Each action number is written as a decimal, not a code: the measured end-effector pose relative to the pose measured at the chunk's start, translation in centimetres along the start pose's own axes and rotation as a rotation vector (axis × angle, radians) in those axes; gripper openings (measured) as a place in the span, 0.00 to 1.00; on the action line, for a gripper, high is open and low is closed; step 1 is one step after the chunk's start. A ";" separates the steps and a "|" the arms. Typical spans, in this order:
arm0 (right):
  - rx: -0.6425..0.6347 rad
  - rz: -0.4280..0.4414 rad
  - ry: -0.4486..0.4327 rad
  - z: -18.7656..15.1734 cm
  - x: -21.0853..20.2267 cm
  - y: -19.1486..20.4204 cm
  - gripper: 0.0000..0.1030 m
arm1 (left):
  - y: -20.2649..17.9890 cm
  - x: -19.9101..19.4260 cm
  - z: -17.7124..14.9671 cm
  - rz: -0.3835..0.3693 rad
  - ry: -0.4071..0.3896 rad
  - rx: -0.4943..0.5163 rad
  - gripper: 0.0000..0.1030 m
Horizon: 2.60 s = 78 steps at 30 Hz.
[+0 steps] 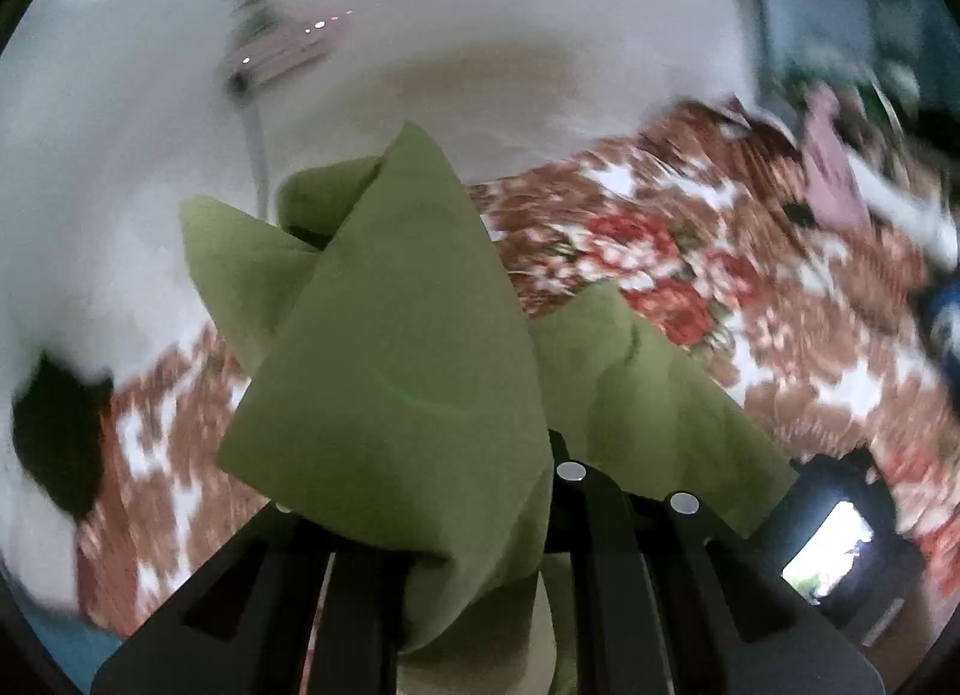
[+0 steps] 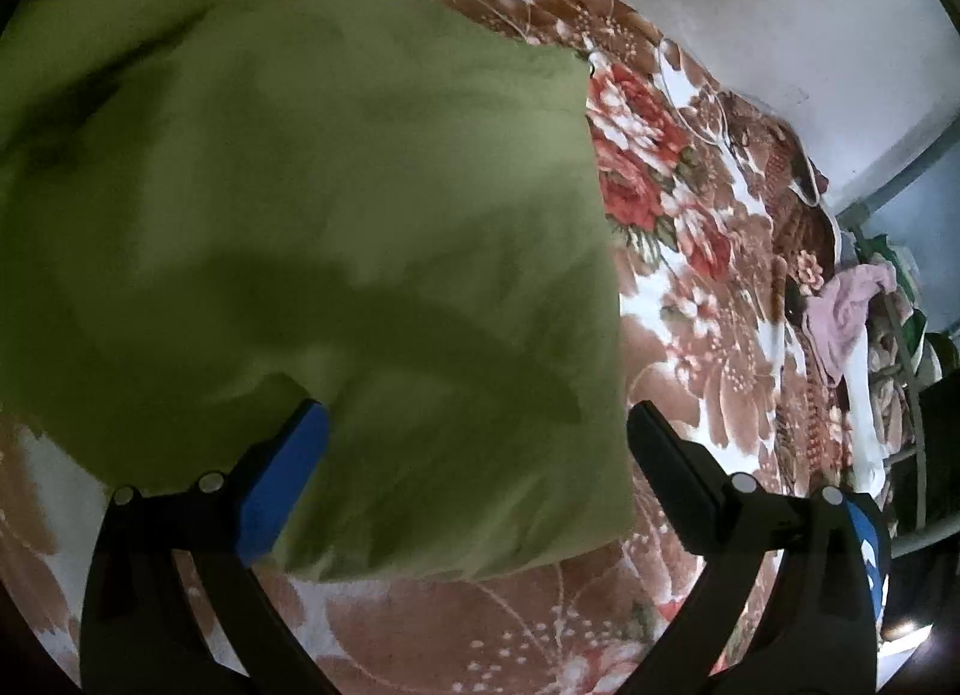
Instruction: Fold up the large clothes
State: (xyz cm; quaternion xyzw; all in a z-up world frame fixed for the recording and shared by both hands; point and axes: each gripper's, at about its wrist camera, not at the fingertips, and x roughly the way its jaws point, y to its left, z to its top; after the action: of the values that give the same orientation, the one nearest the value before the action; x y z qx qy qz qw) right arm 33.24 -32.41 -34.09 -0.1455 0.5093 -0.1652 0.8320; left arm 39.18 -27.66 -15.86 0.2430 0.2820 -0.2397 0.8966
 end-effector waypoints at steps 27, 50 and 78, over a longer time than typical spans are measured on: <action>0.366 0.012 0.017 -7.5 -1.0 -16.9 0.96 | -21.0 10.5 -8.9 0.053 0.262 0.614 0.24; 0.241 -0.039 -0.136 0.4 -8.4 -18.1 0.96 | -15.8 -2.4 -10.3 -0.378 0.109 0.052 0.80; -0.159 0.095 -0.078 2.4 1.5 -2.8 0.95 | 1.4 8.6 -12.3 -0.282 0.285 -0.131 0.94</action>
State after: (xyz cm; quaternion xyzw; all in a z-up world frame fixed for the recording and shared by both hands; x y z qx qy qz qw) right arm 35.70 -35.41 -33.10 -0.1931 0.4944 -0.0789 0.8438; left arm 41.45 -22.08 -29.63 0.1736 0.4521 -0.3073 0.8192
